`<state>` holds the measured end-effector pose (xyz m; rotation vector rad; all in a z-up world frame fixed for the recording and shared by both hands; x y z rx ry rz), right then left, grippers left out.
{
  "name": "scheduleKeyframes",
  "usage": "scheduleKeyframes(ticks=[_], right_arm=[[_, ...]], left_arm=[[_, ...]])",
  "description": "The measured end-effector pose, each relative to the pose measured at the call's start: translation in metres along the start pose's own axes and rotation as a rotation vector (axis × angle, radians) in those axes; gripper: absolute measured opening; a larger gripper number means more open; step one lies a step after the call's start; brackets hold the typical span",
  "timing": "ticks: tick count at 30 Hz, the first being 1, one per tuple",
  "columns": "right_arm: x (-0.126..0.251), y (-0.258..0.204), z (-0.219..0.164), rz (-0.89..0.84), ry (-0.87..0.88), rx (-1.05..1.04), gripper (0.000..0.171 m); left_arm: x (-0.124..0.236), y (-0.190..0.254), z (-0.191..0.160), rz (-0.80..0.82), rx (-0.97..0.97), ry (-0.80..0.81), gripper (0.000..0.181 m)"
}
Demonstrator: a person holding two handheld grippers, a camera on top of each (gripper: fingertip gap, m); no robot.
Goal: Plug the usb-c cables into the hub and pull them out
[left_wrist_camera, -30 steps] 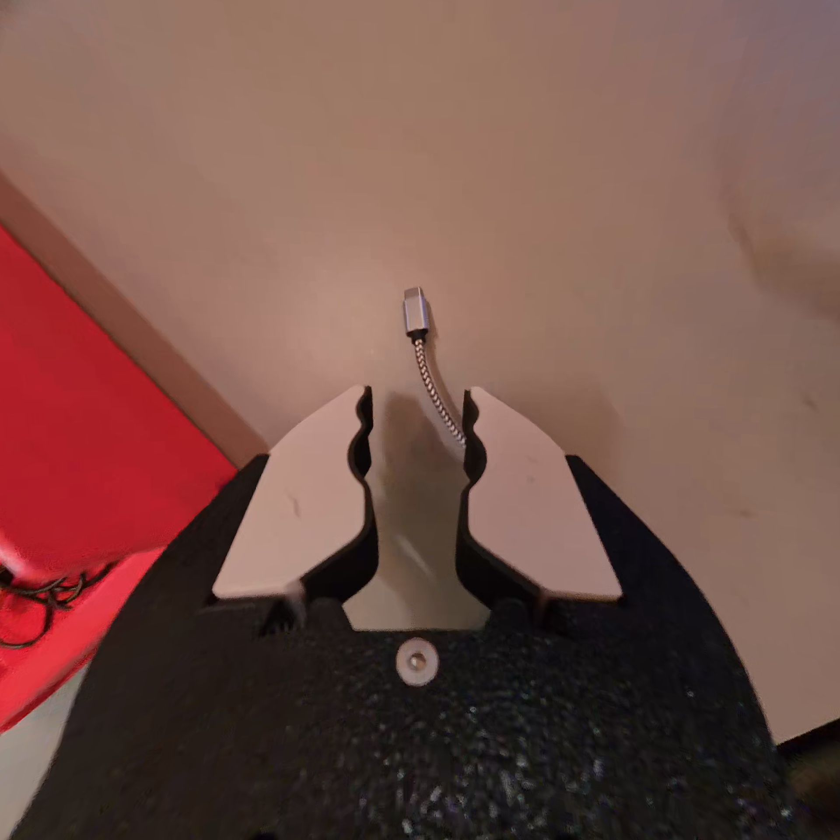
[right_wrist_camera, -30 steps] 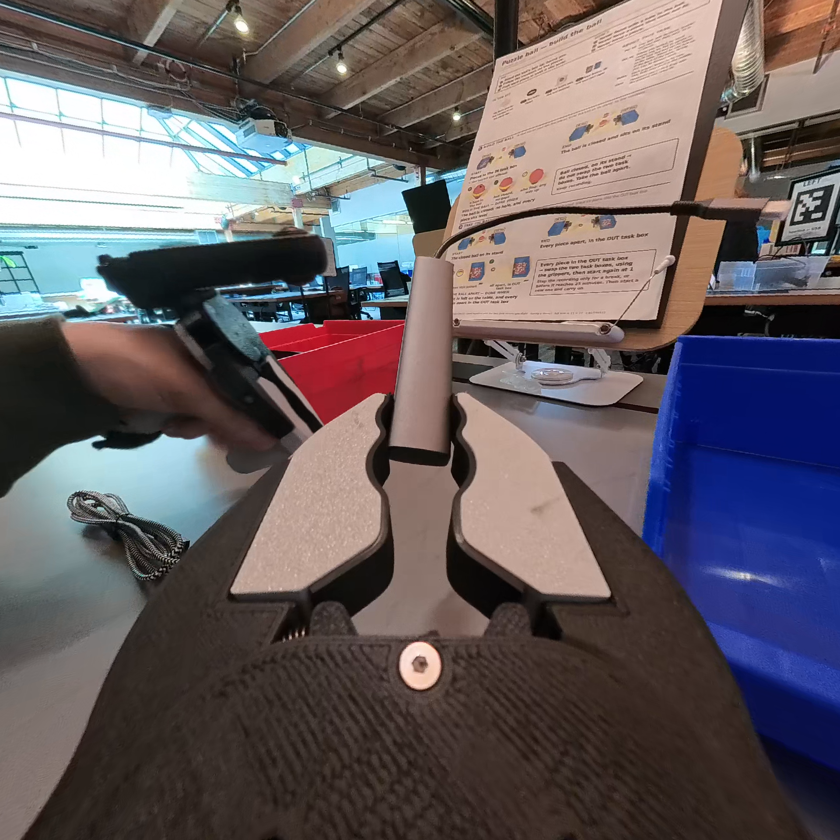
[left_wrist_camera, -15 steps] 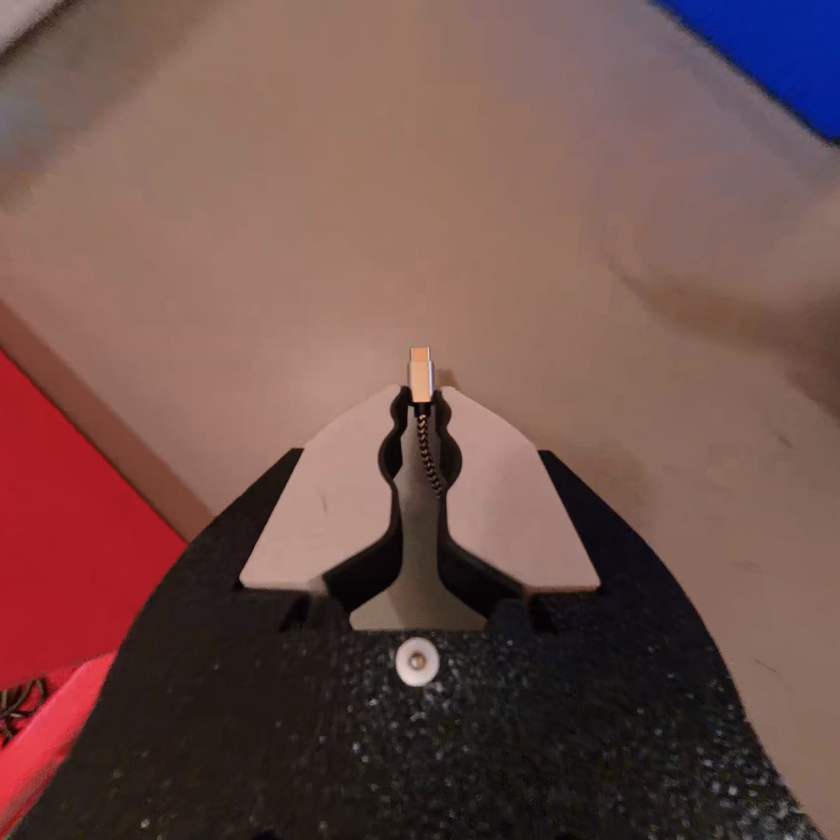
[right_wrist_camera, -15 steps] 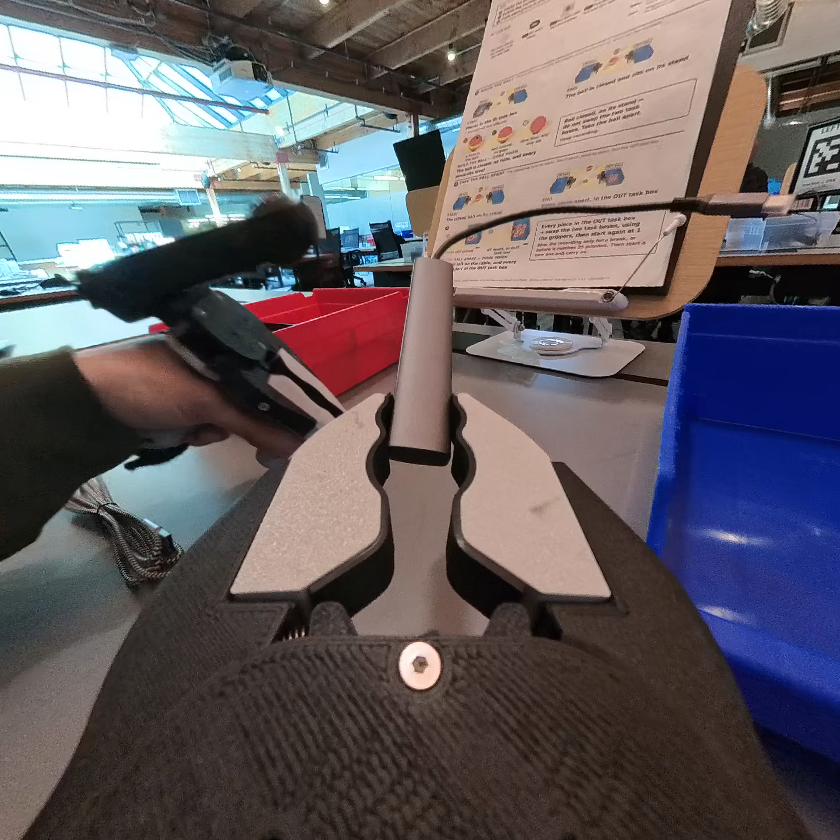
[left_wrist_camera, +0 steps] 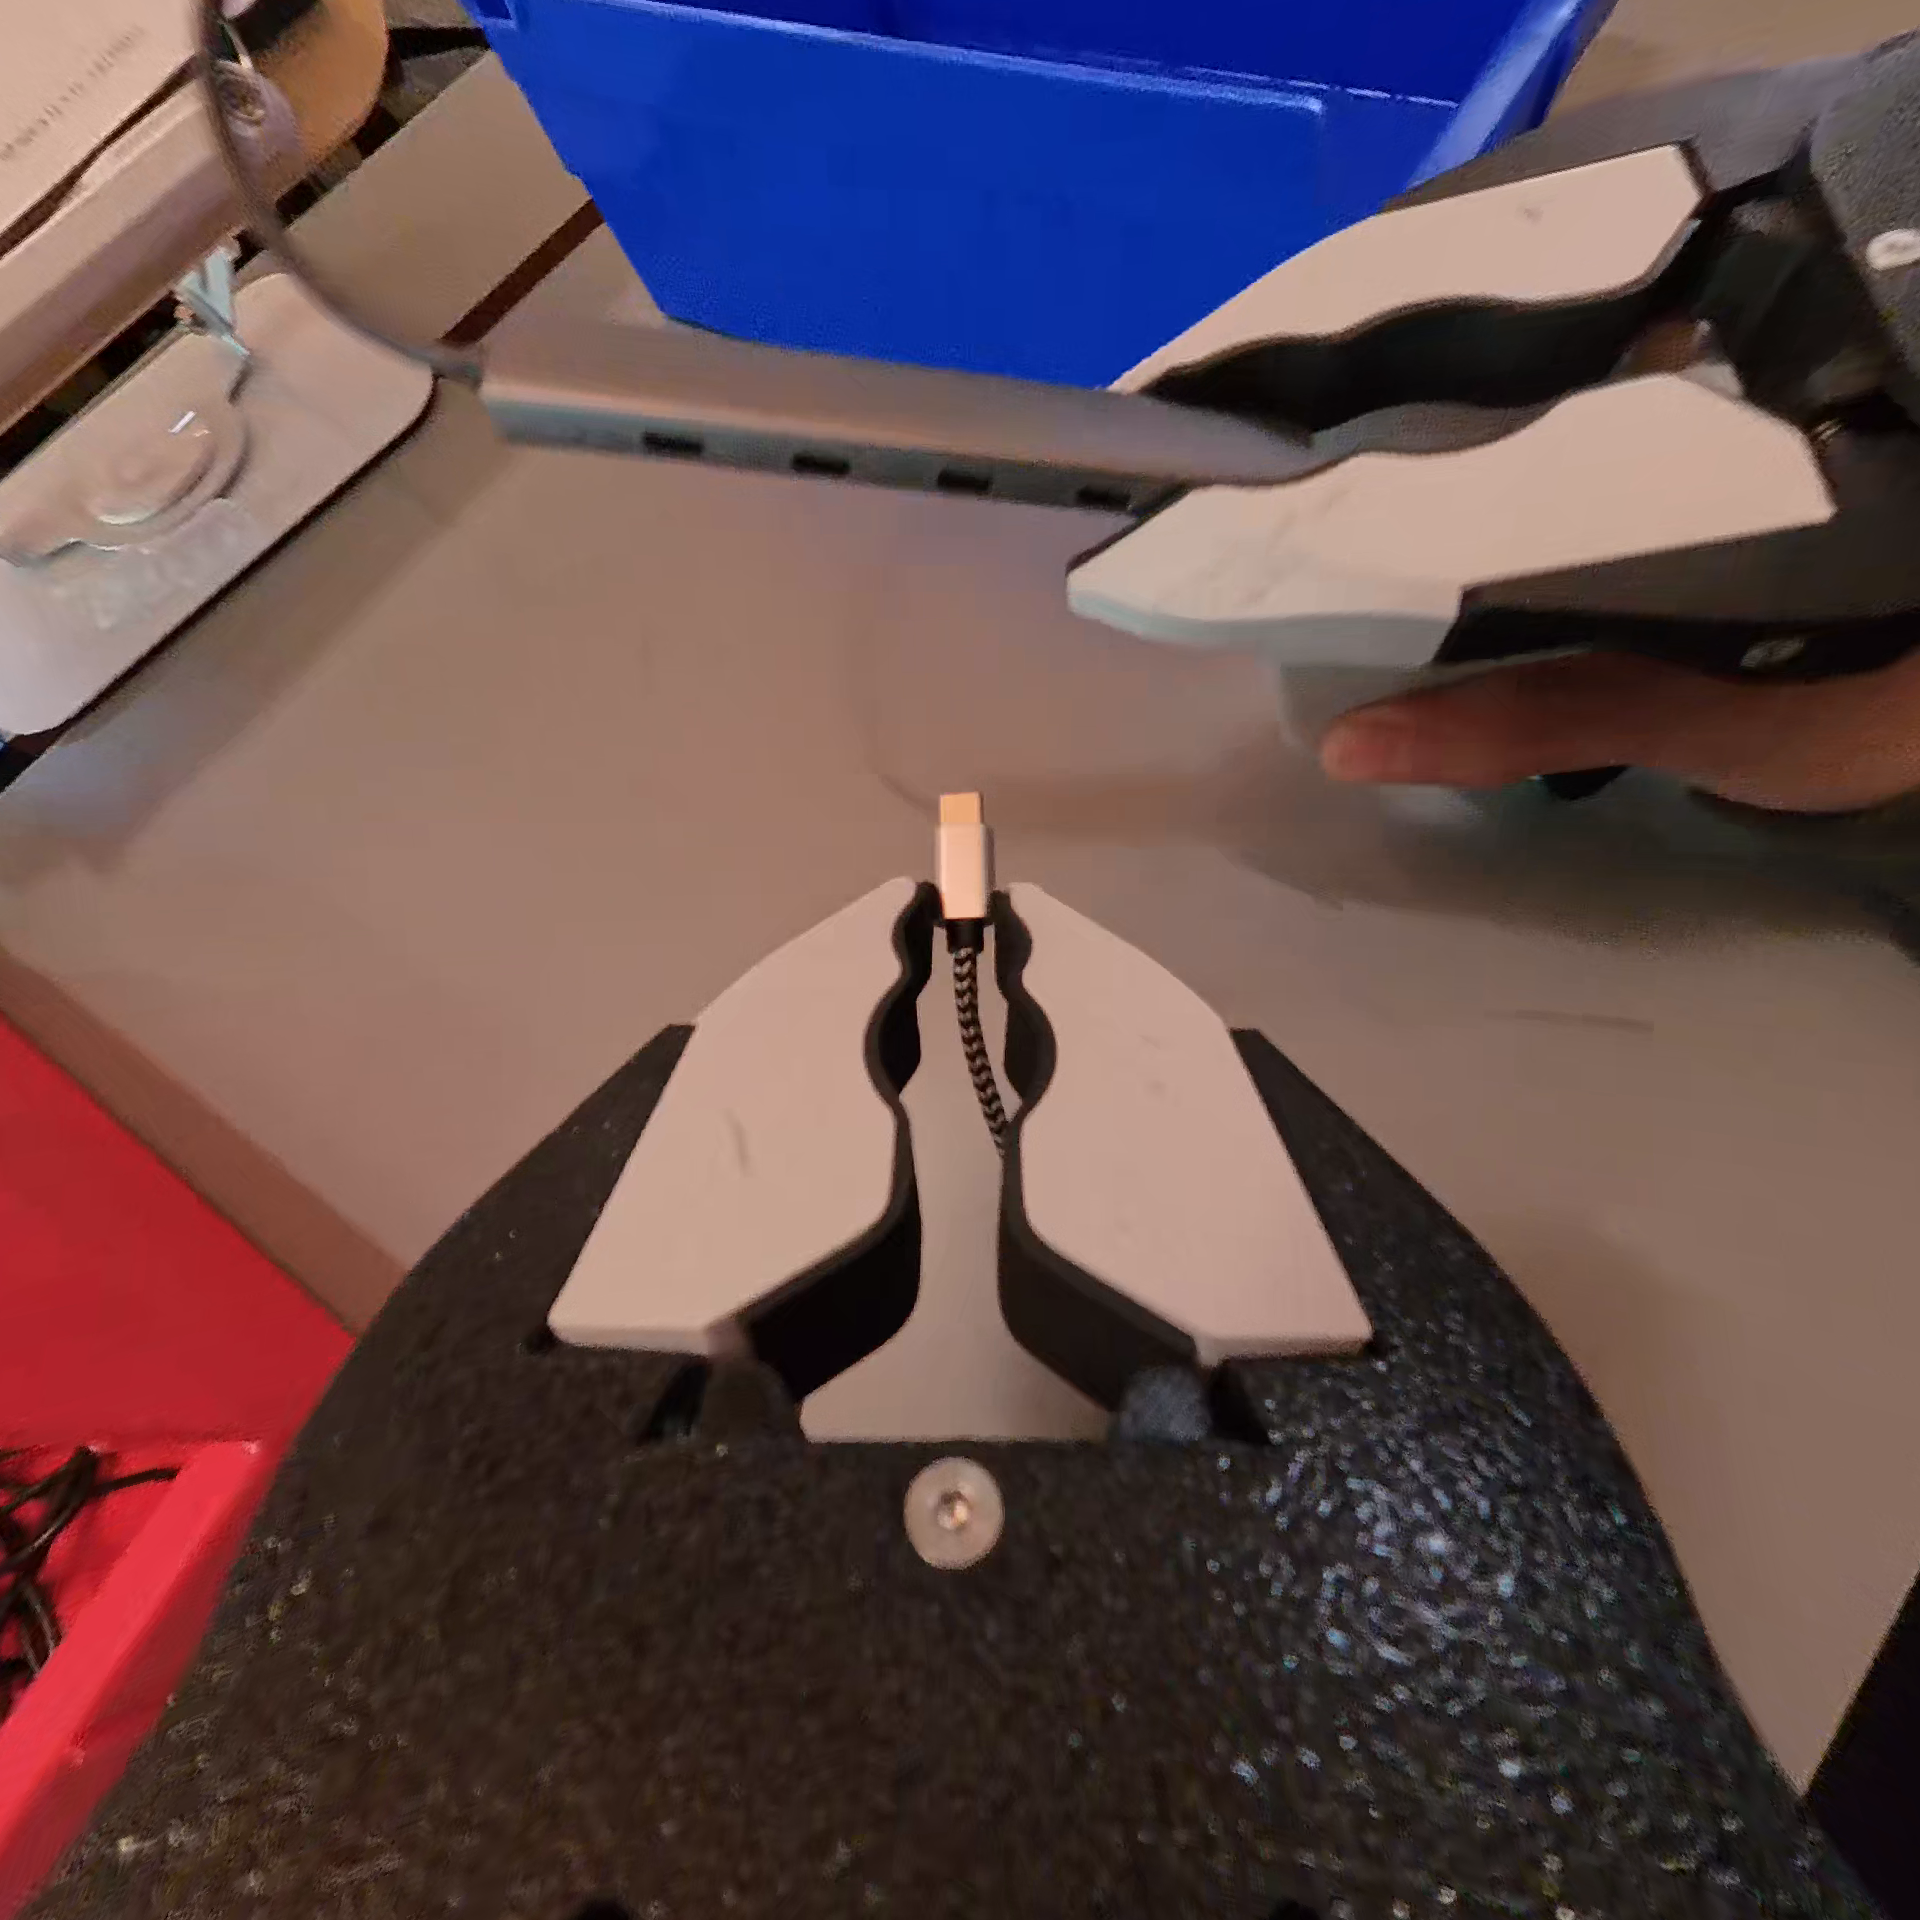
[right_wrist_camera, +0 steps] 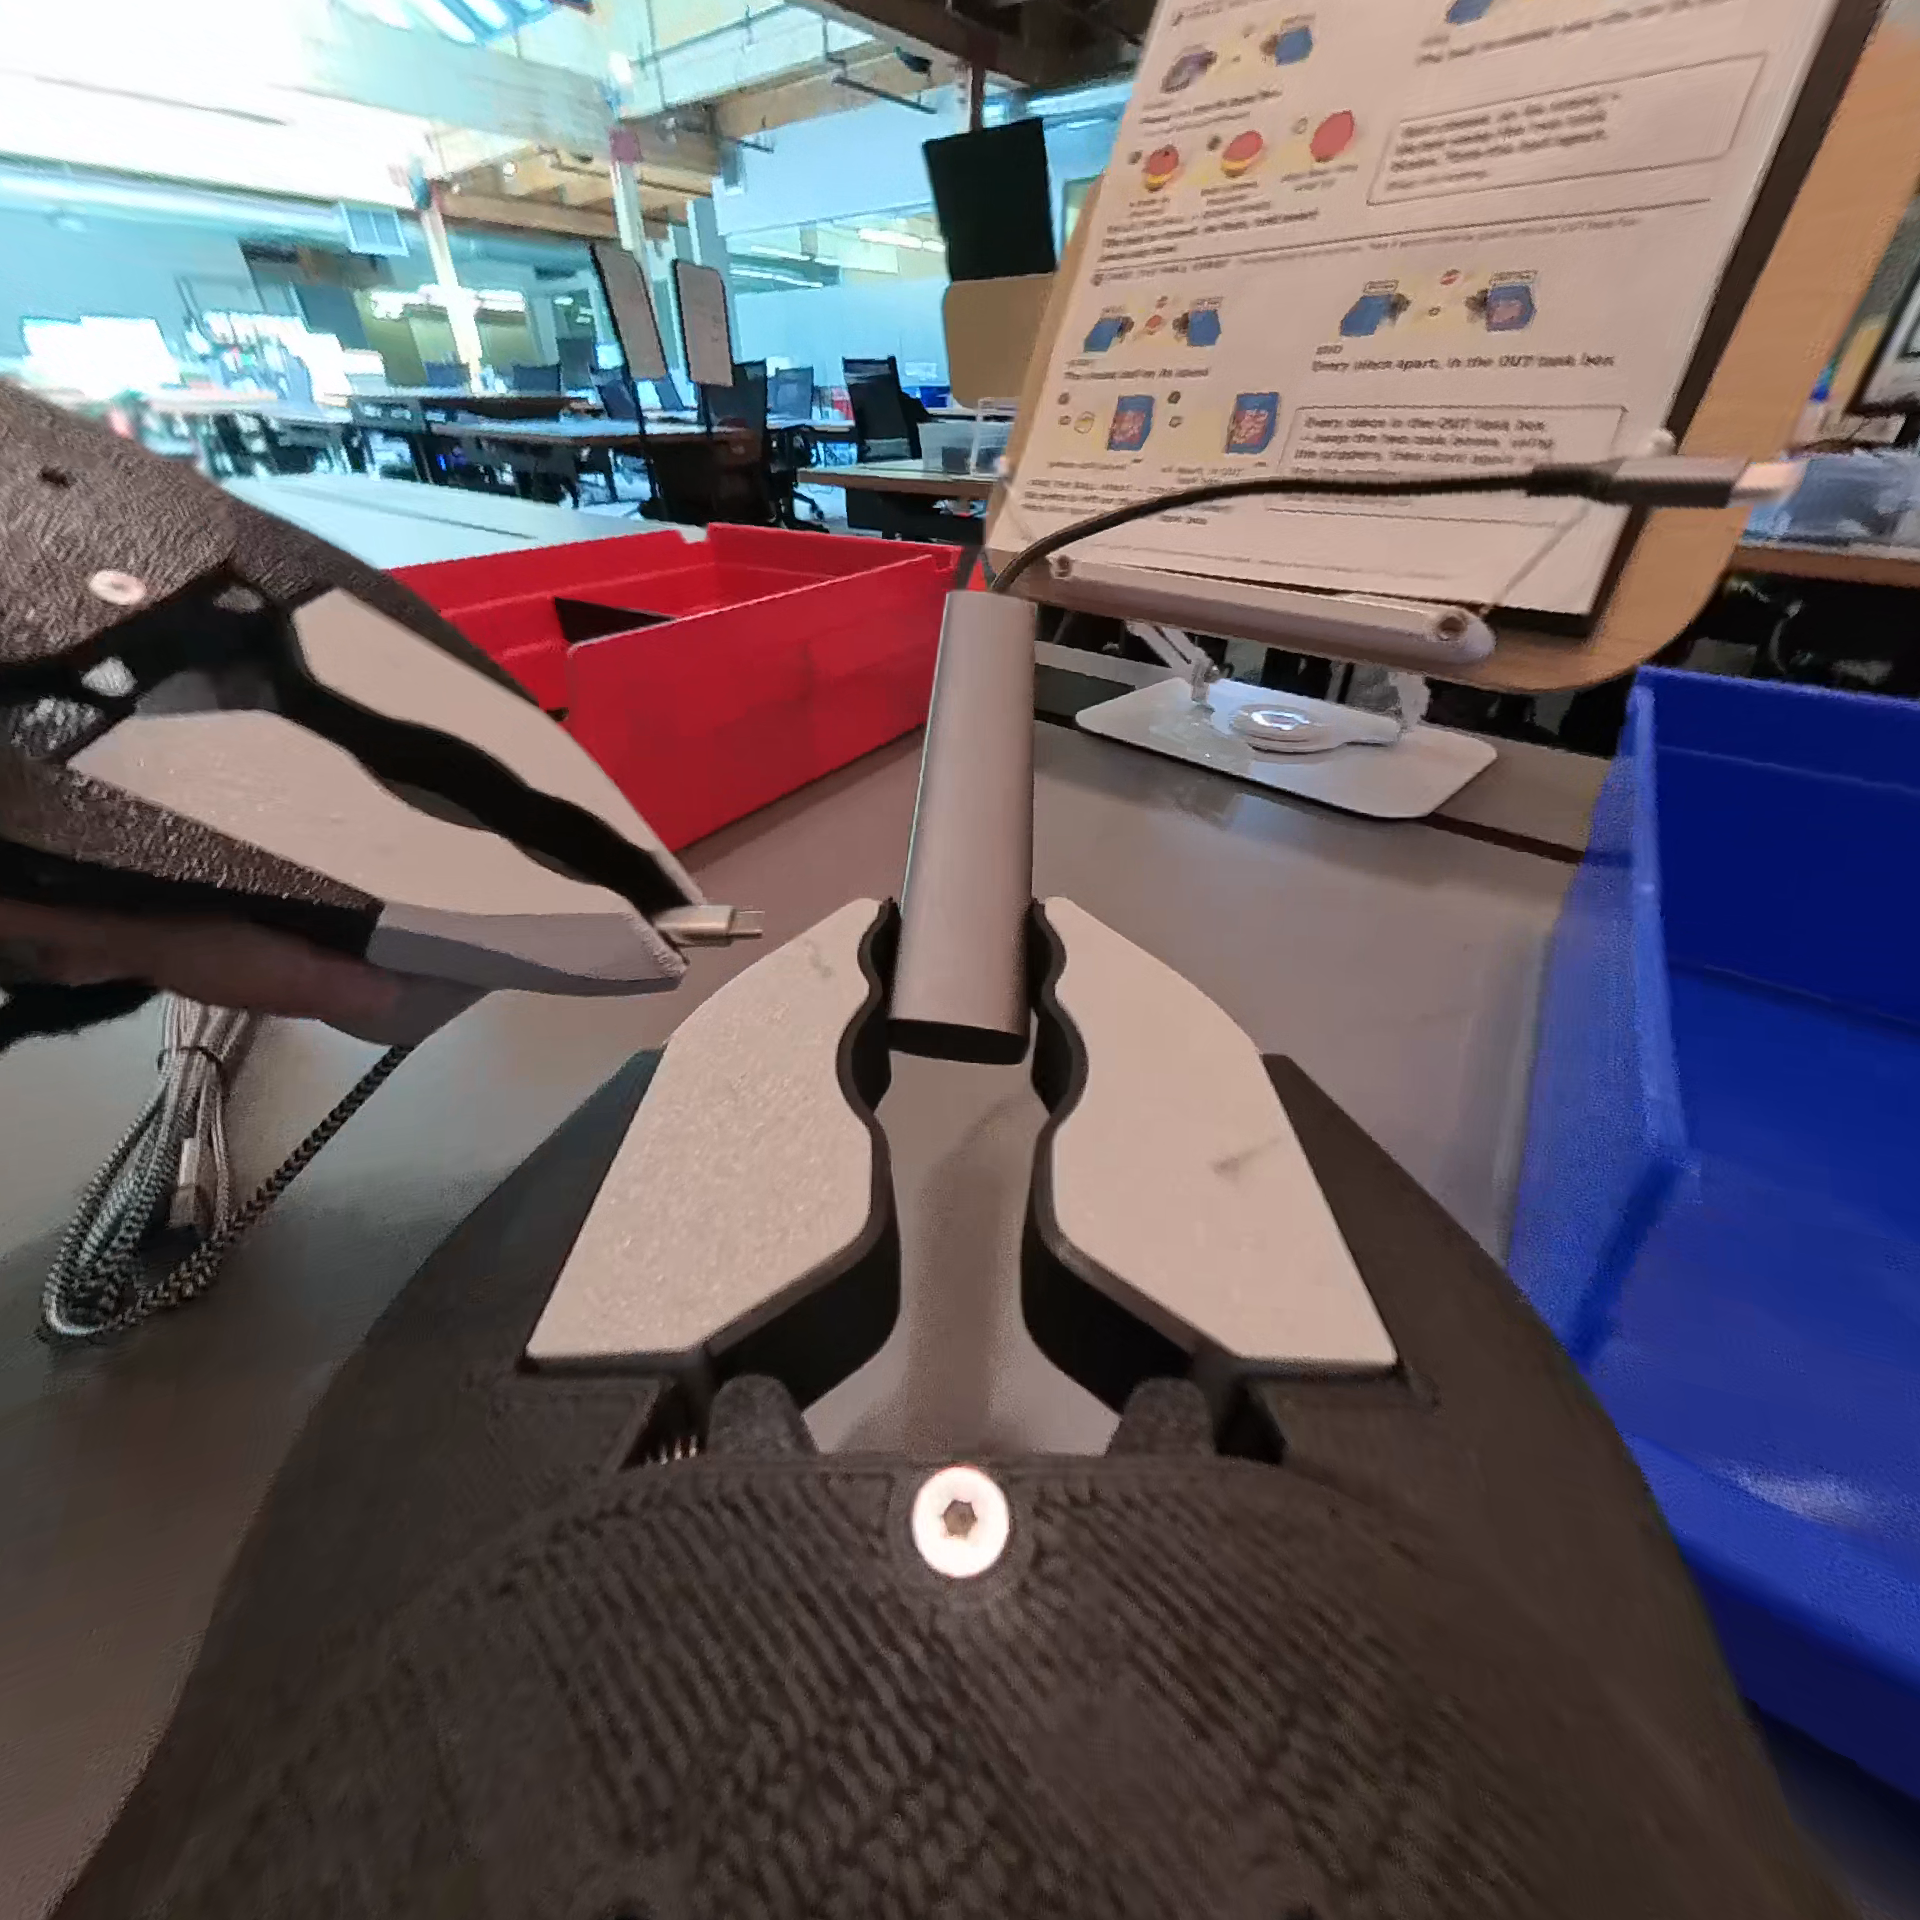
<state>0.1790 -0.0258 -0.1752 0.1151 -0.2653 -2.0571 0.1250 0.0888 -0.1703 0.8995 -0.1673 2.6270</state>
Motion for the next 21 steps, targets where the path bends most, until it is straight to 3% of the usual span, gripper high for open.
scheduleKeyframes(ticks=[1, 12, 21], right_arm=[[-0.002, -0.004, 0.001, 0.006, -0.001, 0.028, 0.024], [-0.006, -0.019, 0.001, 0.035, -0.033, 0.147, 0.024], [-0.008, -0.027, 0.0, 0.049, -0.052, 0.215, 0.024]], left_arm=[[0.001, 0.0, 0.001, -0.004, -0.01, -0.007, 0.011], [0.014, -0.012, 0.002, -0.058, 0.043, 0.077, 0.011], [0.013, -0.005, 0.004, 0.065, -0.022, 0.048, 0.011]])
Point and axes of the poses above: each gripper's, where its closed fingertips meet, x back along the fingers, z out of its top, y = z × x across the jaws, the point moved 6 cm from there along x, back along the fingers, and after that the axes turned 13 degrees about x, right-handed, at the moved point
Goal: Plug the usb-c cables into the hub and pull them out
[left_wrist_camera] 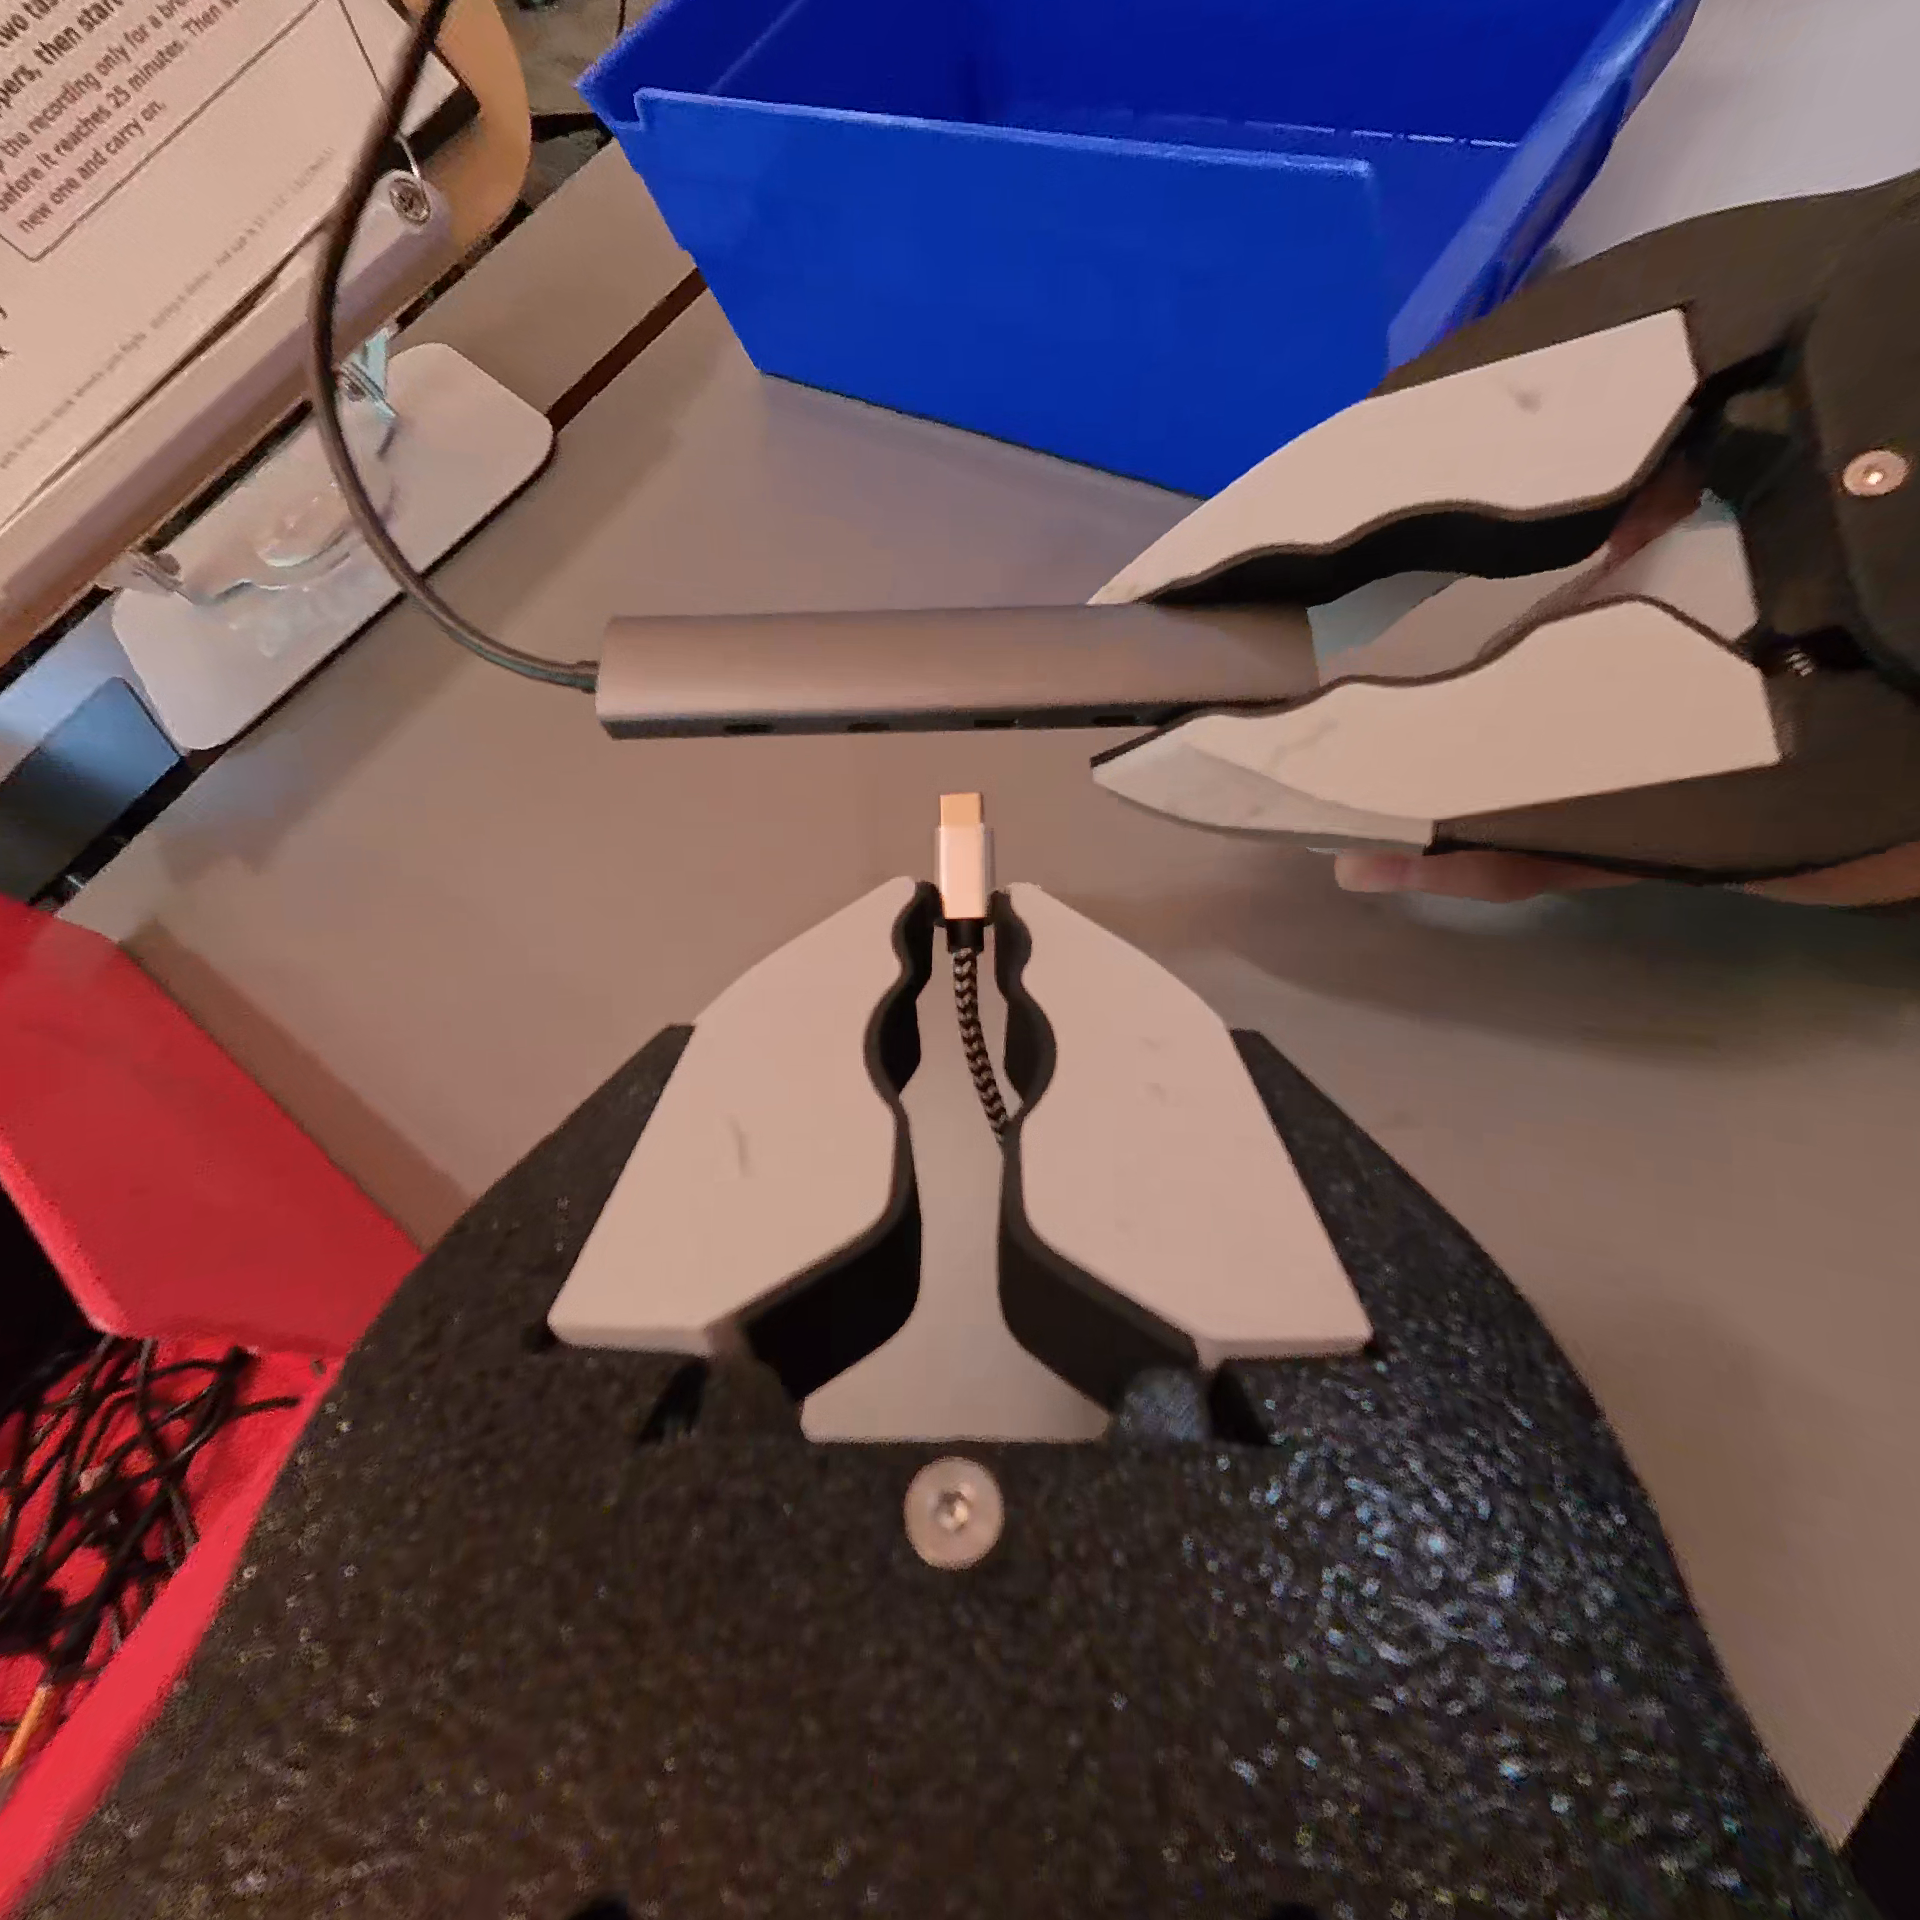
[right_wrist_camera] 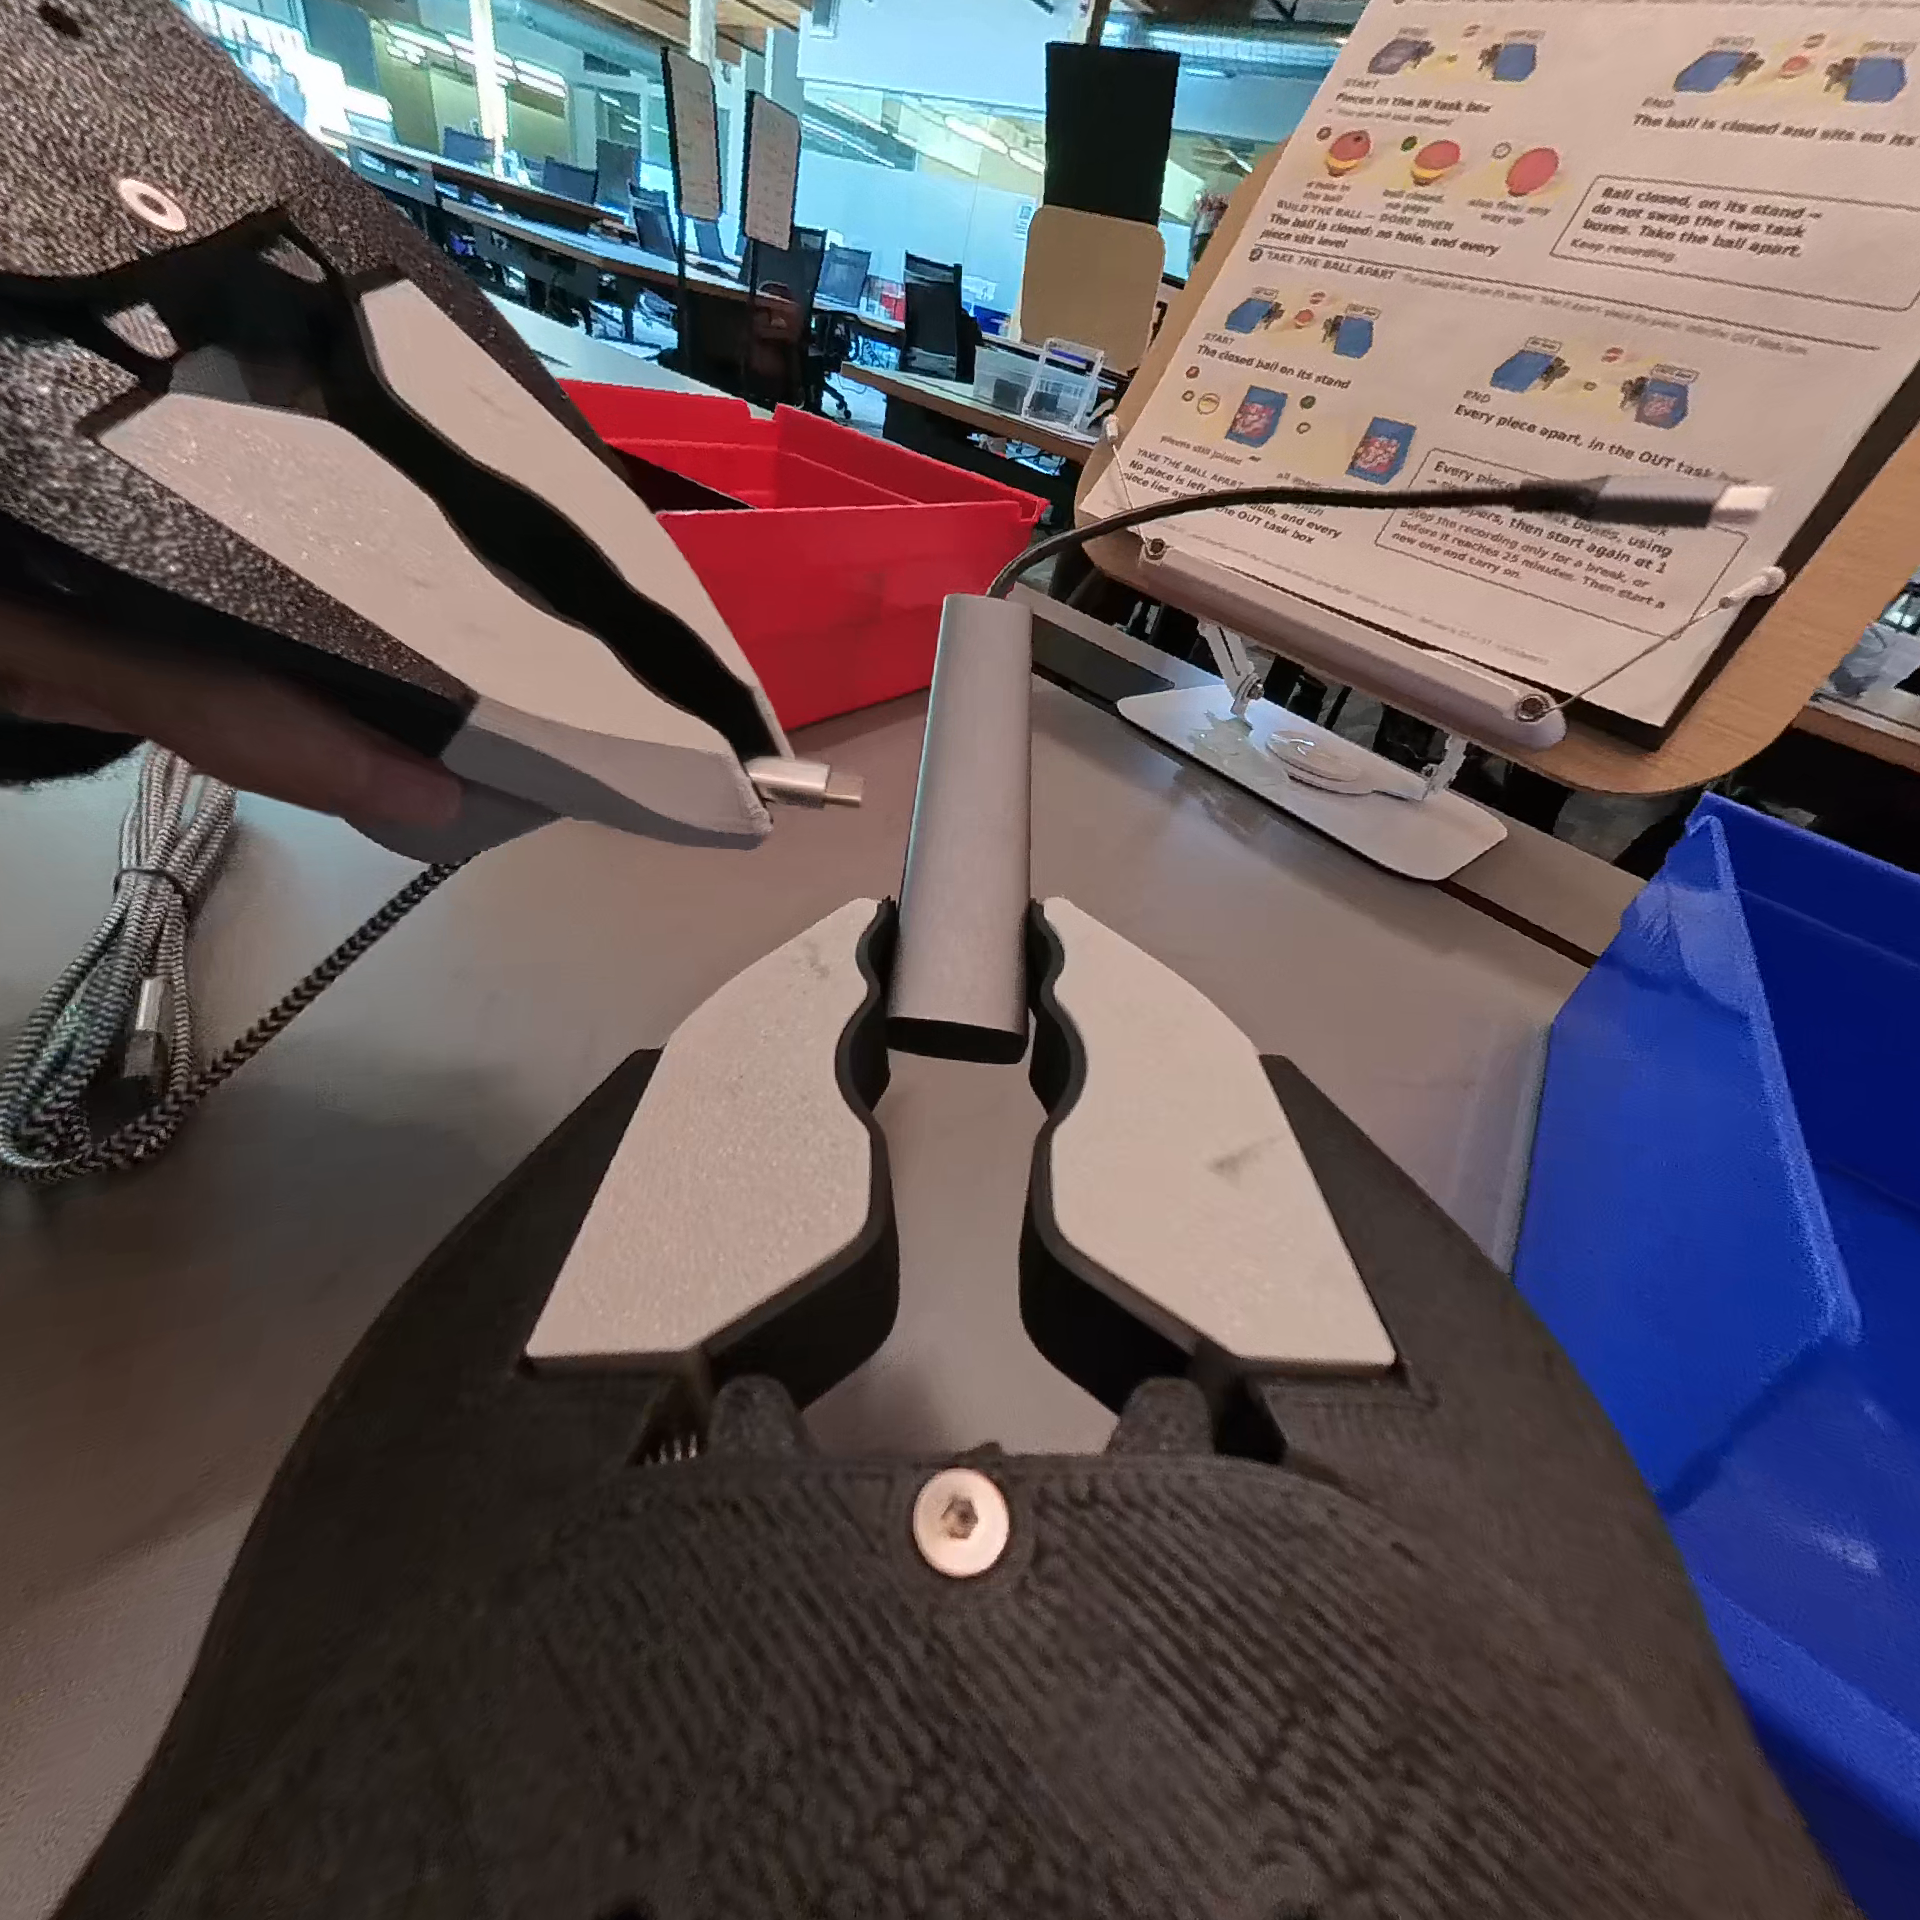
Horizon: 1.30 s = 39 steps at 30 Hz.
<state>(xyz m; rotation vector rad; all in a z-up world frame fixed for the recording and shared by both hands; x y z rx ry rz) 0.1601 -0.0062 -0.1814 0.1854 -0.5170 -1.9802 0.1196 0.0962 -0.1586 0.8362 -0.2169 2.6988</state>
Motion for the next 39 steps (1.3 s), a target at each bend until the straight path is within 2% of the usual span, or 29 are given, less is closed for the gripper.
scheduleKeyframes(ticks=[8, 39], right_arm=[[-0.0015, -0.009, 0.0014, 0.011, -0.011, 0.08, 0.024], [-0.0021, -0.0079, 0.0012, 0.021, -0.011, 0.06, 0.024]], left_arm=[[-0.0029, 0.0066, 0.0009, 0.017, 0.01, 0.005, 0.011], [-0.0003, 0.0067, -0.0002, 0.008, 0.021, -0.012, 0.011]])
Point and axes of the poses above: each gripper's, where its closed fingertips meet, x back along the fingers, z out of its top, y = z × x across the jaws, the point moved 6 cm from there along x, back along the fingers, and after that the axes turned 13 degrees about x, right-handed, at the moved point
